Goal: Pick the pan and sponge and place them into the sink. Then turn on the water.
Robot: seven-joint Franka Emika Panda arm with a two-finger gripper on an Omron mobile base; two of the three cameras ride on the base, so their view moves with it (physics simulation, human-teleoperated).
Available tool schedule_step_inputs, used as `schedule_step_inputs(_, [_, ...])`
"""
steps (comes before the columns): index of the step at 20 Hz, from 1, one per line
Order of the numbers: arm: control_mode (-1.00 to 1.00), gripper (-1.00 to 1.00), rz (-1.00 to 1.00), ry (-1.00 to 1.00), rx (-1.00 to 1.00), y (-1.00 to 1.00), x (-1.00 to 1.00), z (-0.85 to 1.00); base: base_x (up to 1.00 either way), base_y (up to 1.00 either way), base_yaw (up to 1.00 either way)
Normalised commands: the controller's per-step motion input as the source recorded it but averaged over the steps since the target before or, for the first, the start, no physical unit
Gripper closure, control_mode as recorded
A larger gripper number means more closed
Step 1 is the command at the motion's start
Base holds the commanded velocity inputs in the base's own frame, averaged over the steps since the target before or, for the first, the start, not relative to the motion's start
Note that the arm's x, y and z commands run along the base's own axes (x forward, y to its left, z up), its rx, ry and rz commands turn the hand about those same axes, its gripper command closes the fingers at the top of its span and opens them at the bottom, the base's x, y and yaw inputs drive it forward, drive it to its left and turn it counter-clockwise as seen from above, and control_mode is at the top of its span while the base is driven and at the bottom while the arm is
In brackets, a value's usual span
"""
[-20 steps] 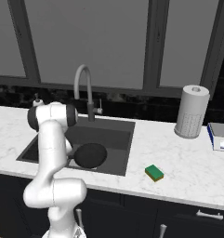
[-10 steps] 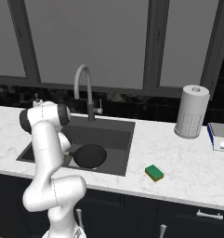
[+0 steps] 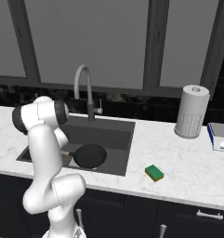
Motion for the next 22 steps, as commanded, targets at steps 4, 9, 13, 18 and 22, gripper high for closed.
schedule_step_inputs(4, [-1.0, -1.0, 0.01, 0.0, 0.0, 0.0, -0.19, 1.0, 0.0, 0.0, 0.0])
schedule_step_inputs(9, [-1.0, -1.0, 0.0, -0.01, 0.0, 0.0, -0.19, 1.0, 0.0, 0.0, 0.0])
schedule_step_inputs(13, [-1.0, -1.0, 0.0, -0.09, 0.0, -0.07, -0.41, 1.0, 0.0, 0.0, 0.0])
schedule_step_inputs(18, [-1.0, -1.0, -0.14, -0.17, 0.03, -0.3, -0.53, 1.0, 0.0, 0.0, 0.0])
schedule_step_inputs(22, [-1.0, -1.0, -0.18, -0.21, 0.08, -0.42, -0.43, 1.0, 0.0, 0.0, 0.0])
